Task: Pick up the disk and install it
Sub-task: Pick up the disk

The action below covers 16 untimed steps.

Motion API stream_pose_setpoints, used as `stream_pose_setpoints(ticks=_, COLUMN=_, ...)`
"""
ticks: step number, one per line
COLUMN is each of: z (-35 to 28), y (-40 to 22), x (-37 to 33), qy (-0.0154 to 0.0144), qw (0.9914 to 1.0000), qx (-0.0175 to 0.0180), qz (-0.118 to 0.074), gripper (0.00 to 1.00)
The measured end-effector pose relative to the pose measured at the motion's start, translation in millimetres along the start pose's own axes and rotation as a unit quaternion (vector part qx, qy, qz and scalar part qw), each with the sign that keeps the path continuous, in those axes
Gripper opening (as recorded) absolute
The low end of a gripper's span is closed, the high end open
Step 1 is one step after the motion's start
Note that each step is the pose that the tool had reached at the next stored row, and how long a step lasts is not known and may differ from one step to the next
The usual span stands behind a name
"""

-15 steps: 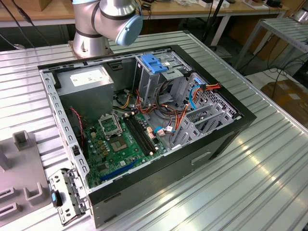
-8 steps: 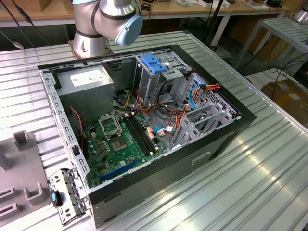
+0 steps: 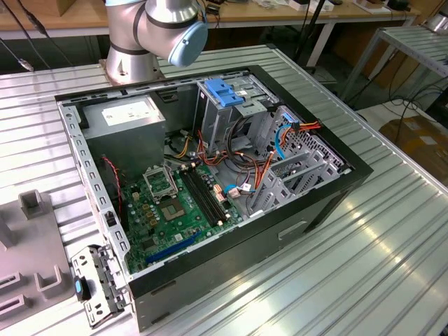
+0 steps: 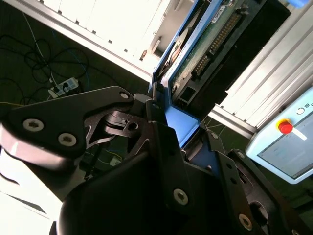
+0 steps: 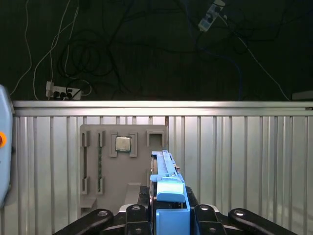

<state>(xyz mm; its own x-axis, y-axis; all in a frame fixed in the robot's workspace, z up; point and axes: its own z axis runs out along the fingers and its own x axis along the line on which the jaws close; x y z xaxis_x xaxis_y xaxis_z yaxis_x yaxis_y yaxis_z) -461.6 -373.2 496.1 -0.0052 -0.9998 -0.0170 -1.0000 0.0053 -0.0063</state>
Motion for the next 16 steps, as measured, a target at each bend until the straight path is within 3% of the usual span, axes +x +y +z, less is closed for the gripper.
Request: stream_pose_setpoints(ticks=16, z=0.1, y=-10.4, x=-0.1, qy=0.0, qw=1.0, qx=0.0, qz=0.0, gripper=0.37)
